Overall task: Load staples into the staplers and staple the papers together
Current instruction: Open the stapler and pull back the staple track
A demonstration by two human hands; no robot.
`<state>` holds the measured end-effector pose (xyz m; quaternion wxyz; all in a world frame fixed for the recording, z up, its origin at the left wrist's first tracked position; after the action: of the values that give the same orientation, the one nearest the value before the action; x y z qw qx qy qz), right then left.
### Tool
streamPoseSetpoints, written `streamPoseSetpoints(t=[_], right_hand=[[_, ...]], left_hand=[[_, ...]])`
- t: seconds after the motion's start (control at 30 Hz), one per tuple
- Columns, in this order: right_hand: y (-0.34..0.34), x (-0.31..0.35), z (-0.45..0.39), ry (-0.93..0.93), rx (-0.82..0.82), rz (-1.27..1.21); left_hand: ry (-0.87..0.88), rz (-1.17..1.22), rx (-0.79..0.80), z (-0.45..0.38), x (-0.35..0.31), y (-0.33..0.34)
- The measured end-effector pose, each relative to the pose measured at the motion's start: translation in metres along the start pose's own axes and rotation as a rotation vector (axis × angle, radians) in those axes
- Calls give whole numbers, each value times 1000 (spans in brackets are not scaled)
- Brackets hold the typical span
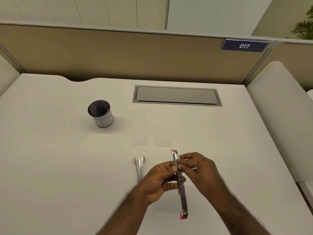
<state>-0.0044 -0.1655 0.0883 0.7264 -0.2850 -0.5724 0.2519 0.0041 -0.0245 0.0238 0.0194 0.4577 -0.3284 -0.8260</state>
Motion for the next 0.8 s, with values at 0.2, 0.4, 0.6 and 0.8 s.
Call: streamPoseSetpoints(t=[0.2,0.4,0.6,0.8], right_hand=[[1,-11,20,108,-28,-267],[31,-34,50,498,477,-456],[33,-40,55,499,195,-671],[21,-33,46,400,112,-993]], left_hand=[[15,85,-16,-2,-7,-4],[94,163,-94,-6,-9,-15],[169,116,-162,-8,-12,-29],[137,6,-104,-4,-8,-32]])
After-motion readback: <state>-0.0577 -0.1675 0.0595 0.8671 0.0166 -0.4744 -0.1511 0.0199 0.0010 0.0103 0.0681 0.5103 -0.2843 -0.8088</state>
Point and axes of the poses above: each hand's wrist, its own z-axis away from the middle knuckle, its own y-axis out of the palm, x = y × z, the point moved 4 cm from there along -z, towards the middle knuckle, and after that the axes turned 8 degrees about y, right-handed, at the moved point
